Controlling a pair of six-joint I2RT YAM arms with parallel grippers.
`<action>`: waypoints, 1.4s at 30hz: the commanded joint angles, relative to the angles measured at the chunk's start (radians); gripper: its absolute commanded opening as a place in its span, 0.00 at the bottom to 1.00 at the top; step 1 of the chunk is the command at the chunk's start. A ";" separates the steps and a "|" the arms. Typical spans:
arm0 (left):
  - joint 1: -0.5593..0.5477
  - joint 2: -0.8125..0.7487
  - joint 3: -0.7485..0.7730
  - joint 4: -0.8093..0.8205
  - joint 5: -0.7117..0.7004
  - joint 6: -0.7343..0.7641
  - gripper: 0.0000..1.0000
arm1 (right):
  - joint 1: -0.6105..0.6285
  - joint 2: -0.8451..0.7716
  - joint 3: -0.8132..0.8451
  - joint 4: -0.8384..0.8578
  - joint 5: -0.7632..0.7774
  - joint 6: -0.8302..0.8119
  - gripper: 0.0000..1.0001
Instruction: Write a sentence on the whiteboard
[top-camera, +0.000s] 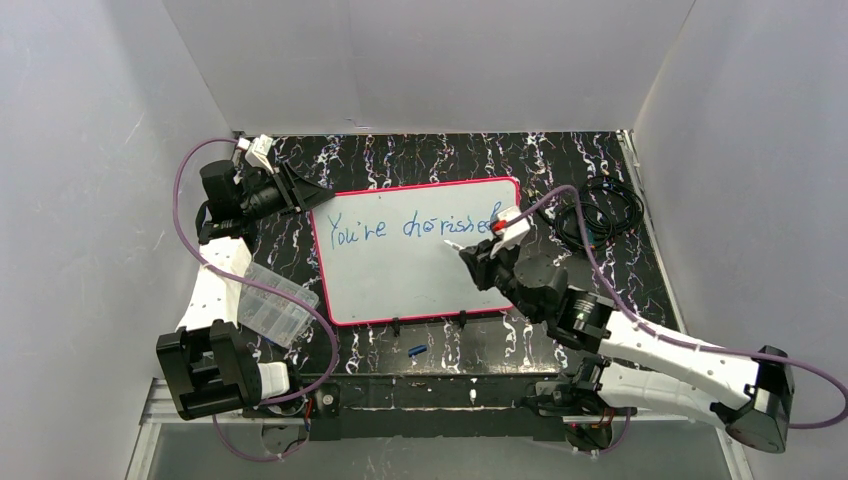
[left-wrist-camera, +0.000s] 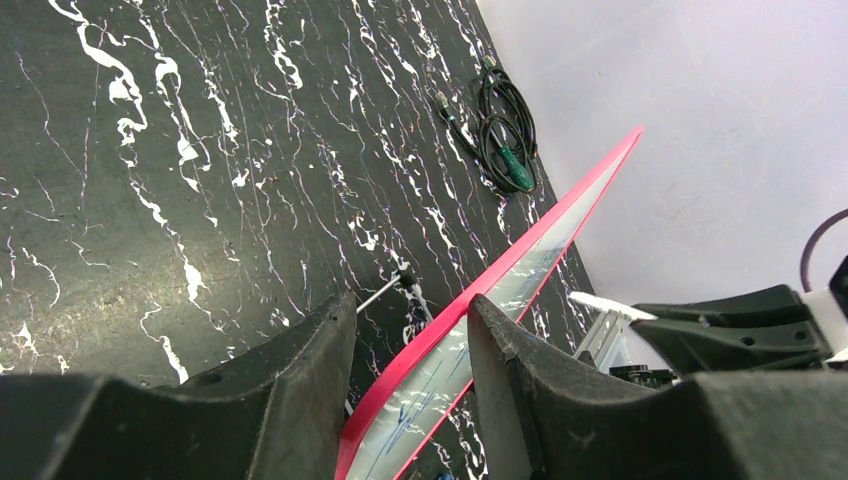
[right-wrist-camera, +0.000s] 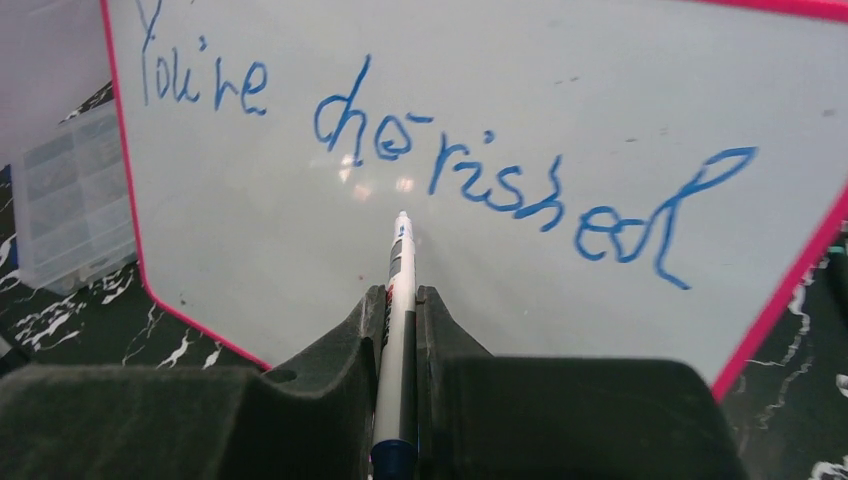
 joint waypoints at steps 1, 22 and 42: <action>-0.005 -0.034 -0.005 -0.001 0.025 -0.004 0.43 | 0.056 0.049 -0.046 0.204 -0.036 0.036 0.01; -0.005 -0.034 -0.005 -0.002 0.023 -0.004 0.43 | 0.267 0.332 -0.091 0.470 0.274 0.056 0.01; -0.004 -0.035 -0.003 -0.001 0.023 -0.004 0.43 | 0.278 0.285 -0.096 0.327 0.368 0.109 0.01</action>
